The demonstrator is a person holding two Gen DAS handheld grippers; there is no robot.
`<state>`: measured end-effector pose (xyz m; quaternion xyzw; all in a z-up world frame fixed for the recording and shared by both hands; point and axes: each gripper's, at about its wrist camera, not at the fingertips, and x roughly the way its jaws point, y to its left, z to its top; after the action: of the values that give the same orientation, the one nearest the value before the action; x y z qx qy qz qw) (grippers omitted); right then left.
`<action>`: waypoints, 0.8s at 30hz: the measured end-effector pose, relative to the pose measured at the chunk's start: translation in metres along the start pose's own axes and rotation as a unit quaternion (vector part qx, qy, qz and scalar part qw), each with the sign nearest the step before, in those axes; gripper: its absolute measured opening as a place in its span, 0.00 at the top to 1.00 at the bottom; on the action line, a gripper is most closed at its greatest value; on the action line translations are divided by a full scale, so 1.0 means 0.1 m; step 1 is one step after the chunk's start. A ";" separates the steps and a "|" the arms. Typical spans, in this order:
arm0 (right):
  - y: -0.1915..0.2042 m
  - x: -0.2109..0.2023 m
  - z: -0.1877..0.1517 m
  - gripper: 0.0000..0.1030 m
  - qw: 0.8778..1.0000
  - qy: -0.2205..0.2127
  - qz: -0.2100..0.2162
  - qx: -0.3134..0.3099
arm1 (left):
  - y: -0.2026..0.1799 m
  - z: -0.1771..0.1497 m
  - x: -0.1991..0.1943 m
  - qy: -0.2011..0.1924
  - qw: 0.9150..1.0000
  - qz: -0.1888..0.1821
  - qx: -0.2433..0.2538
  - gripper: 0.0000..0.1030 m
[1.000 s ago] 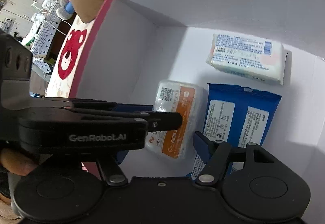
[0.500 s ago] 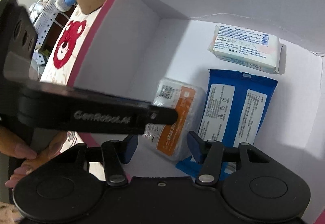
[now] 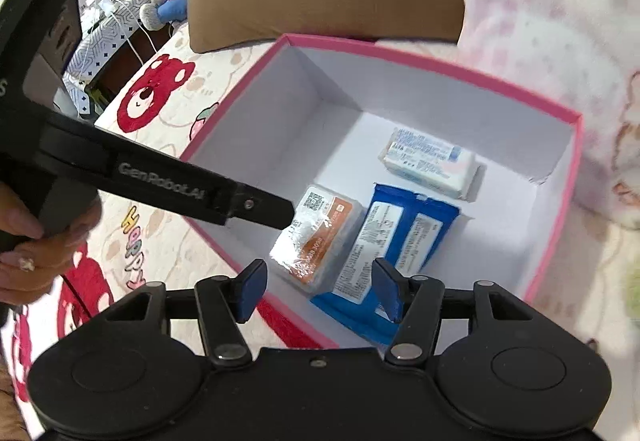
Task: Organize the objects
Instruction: 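Open the left gripper to release the clear box and lift away, then move the left gripper toward the orange sponge beside the pink box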
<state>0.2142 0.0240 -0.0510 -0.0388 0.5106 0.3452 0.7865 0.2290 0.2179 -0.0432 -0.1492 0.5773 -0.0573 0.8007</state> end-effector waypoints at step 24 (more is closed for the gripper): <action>0.39 -0.96 -0.57 0.28 0.998 -0.024 -0.066 -0.002 | -0.56 -0.76 -1.06 -0.034 0.994 -0.031 0.096 0.52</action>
<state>0.1242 -0.0185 0.0130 -0.0656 0.4869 0.2947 0.8196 0.1276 0.1800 0.0480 -0.0915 0.5366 -0.1321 0.8284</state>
